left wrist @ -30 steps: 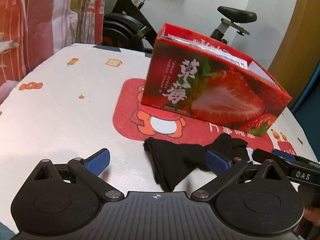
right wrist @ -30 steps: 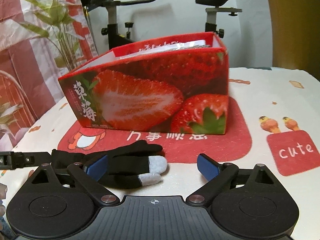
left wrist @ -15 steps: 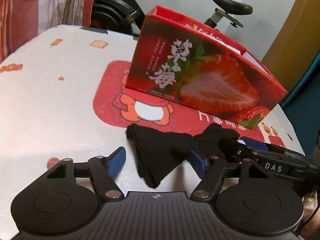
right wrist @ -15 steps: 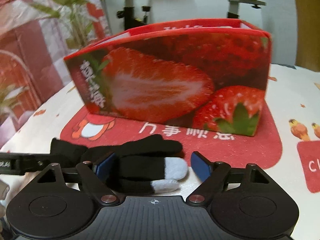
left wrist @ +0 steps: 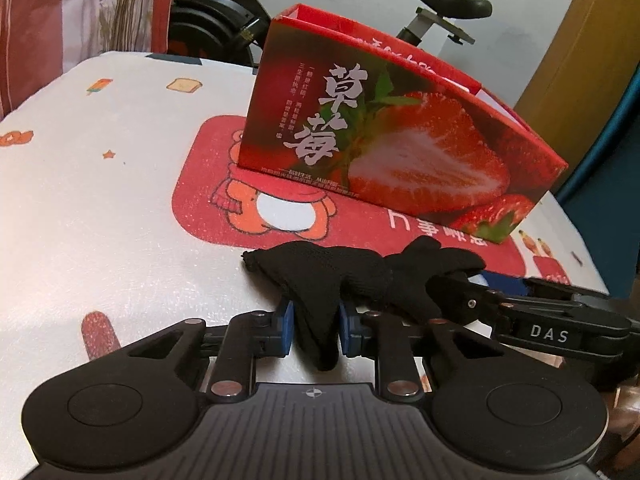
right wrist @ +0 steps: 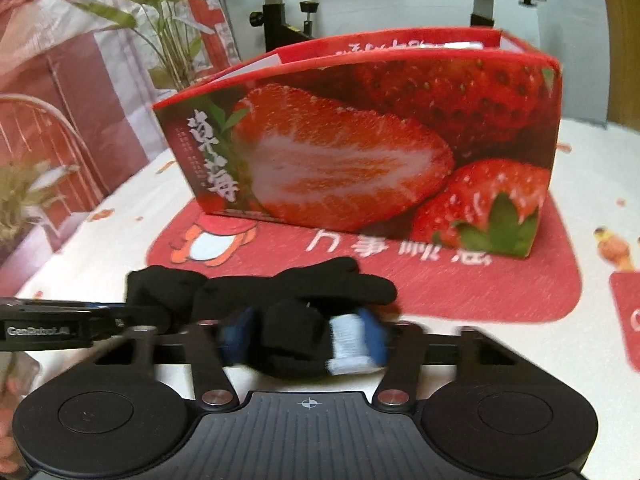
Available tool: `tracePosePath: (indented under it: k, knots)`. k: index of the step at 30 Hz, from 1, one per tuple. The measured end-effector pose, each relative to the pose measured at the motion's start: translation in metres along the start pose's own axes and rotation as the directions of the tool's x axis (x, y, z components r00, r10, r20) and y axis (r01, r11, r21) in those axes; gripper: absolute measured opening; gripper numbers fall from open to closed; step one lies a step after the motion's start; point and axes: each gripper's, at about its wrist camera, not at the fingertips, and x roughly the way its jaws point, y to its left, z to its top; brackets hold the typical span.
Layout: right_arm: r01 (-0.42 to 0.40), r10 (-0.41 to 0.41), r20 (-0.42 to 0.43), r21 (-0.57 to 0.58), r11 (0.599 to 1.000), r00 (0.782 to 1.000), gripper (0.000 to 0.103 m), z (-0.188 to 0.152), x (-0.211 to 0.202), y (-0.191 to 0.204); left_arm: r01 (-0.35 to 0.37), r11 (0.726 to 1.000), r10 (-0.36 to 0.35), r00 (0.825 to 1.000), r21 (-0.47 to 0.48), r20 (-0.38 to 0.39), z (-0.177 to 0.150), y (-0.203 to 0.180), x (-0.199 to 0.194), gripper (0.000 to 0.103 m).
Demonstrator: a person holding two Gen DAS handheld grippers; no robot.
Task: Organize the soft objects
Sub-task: 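Lift the black gloves with both grippers over the red box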
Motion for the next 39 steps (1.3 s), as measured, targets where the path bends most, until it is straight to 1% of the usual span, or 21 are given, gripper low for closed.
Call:
tracePosePath:
  k: [1,3,6,10,13,17,20,25,28,31,36,39]
  knots:
    - [-0.015,0.016,-0.004,0.021,1.0,1.0,0.031,0.0,-0.001,-0.001,0.01,1.0,-0.01,1.0,-0.009,0.0,0.0,0.001,-0.001,0.021]
    - [-0.018,0.018,0.003,0.023,1.0,1.0,0.023,-0.002,-0.006,0.001,0.025,1.0,-0.025,1.0,-0.013,0.005,-0.001,0.001,-0.004,0.019]
    - [-0.036,0.035,0.022,0.025,0.999,0.999,0.021,-0.002,-0.015,0.003,0.042,0.999,-0.042,0.999,0.003,0.028,-0.001,-0.003,-0.011,0.019]
    - [-0.049,0.048,0.073,0.015,0.999,0.996,0.02,0.002,-0.033,0.008,0.049,0.999,-0.05,0.996,0.014,0.07,0.0,-0.006,-0.025,0.019]
    - [-0.054,0.054,0.114,-0.001,0.999,0.992,0.02,0.009,-0.049,0.013,0.05,0.999,-0.05,0.994,0.011,0.097,0.001,-0.01,-0.035,0.019]
    - [-0.064,0.068,0.177,-0.026,0.998,0.982,0.02,0.023,-0.071,0.02,0.07,0.998,-0.071,0.987,0.008,0.147,0.009,-0.015,-0.053,0.019]
    - [-0.062,0.072,0.224,-0.054,0.997,0.972,0.02,0.039,-0.083,0.026,0.08,0.997,-0.083,0.979,0.023,0.188,0.019,-0.02,-0.066,0.019]
    - [-0.059,0.08,0.291,-0.081,0.995,0.953,0.02,0.063,-0.099,0.028,0.077,0.994,-0.095,0.963,0.081,0.253,0.041,-0.035,-0.082,0.019]
    - [-0.036,0.073,0.321,-0.118,0.992,0.944,0.02,0.075,-0.104,0.029,0.085,0.992,-0.108,0.957,0.094,0.268,0.055,-0.042,-0.086,0.019]
    - [-0.025,0.07,0.341,-0.136,0.99,0.937,0.02,0.088,-0.104,0.028,0.085,0.989,-0.116,0.951,0.118,0.287,0.067,-0.047,-0.088,0.019]
    - [-0.029,0.073,0.365,-0.125,0.992,0.928,0.02,0.114,-0.097,0.017,0.087,0.984,-0.132,0.943,0.155,0.305,0.089,-0.053,-0.085,0.019]
    - [0.003,0.049,0.372,-0.138,0.99,0.927,0.02,0.131,-0.086,0.011,0.089,0.98,-0.142,0.939,0.178,0.313,0.106,-0.054,-0.076,0.019]
